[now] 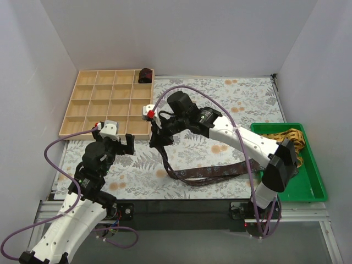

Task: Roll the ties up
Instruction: Move the tie to the center of the board

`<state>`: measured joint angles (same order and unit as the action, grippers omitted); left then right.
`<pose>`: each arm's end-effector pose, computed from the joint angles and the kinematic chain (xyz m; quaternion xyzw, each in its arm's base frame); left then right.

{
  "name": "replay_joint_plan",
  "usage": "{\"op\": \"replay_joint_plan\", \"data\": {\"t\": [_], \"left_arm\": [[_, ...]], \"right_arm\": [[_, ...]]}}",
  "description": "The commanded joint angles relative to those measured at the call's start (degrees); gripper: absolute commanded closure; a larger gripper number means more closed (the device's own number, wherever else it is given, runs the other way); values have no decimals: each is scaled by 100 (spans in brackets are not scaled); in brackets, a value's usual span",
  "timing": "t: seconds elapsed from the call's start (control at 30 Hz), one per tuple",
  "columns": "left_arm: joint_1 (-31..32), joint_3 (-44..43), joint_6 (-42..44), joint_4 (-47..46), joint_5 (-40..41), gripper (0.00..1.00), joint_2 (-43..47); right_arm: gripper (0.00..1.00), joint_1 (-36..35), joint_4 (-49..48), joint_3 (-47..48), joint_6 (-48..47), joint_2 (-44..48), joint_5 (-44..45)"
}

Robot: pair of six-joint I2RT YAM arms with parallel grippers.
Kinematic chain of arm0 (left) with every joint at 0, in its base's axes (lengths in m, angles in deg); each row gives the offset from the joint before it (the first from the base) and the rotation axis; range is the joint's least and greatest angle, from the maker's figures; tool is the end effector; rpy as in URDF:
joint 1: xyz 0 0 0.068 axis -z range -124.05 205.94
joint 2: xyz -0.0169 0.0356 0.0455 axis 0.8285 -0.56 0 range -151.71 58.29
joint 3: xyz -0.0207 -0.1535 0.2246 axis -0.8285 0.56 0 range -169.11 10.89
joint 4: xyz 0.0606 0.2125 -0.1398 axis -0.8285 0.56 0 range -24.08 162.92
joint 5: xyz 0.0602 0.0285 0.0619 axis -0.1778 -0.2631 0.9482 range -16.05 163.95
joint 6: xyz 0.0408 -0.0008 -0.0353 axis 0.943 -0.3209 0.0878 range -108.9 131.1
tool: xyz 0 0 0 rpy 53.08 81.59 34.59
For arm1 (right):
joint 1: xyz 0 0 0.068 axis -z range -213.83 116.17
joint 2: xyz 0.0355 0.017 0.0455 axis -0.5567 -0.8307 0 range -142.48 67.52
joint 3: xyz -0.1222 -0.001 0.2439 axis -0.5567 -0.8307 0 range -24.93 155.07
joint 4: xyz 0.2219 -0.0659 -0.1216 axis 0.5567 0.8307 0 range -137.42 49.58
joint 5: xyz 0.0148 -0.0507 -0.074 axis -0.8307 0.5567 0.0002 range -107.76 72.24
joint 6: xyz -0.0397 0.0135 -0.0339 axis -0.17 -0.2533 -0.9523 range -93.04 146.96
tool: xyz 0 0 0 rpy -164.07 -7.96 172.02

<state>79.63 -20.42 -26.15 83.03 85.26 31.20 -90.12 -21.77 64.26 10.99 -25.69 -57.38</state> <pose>0.1229 -0.0463 0.2872 -0.1529 0.7655 -0.2480 0.5737 0.1874 0.3216 0.3696 -0.6172 0.5566 0.4380 0.3428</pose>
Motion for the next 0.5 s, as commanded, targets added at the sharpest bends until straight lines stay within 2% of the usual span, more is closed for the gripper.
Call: {"op": "replay_joint_plan", "data": {"t": [0.0, 0.03, 0.07, 0.1, 0.13, 0.23, 0.27, 0.33, 0.37, 0.4, 0.43, 0.47], "left_arm": [[-48, -33, 52, -67, -6, 10, -24], [-48, -33, 60, -67, -23, 9, -33], [-48, -33, 60, -67, -24, 10, -33], [-57, -33, 60, -58, -24, 10, -33], [-57, -33, 60, -58, -32, 10, -33], [-57, -33, 60, -49, -24, 10, 2], [-48, -33, 60, -49, -32, 10, 28], [-57, -42, 52, -40, -15, 10, 63], [-57, -51, 52, -40, 20, 10, 98], [-65, -42, 52, -32, 29, 10, 116], [-65, -51, 26, -23, 29, 9, 142], [-65, -51, 25, -23, 3, 10, 186]], "right_arm": [[82, 591, 63, 204, -74, -627, 479], [57, 758, 54, 361, -12, -933, 1012], [57, 760, 54, 450, -12, -1075, 1313], [50, 865, 124, 529, 40, -1190, 1603], [38, 892, 194, 590, 32, -1260, 1867], [29, 910, 256, 320, 207, -937, 2851], [28, 918, 256, 171, 365, -579, 3542], [25, 1006, 274, -558, 1084, -147, 4221], [22, 1058, 265, -891, 1487, 377, 4799], [18, 1207, 222, -1208, 1857, 661, 4979], [12, 1287, 204, -1915, 2643, 951, 5112], [9, 1392, 195, -2262, 3025, 1545, 5400]]}}
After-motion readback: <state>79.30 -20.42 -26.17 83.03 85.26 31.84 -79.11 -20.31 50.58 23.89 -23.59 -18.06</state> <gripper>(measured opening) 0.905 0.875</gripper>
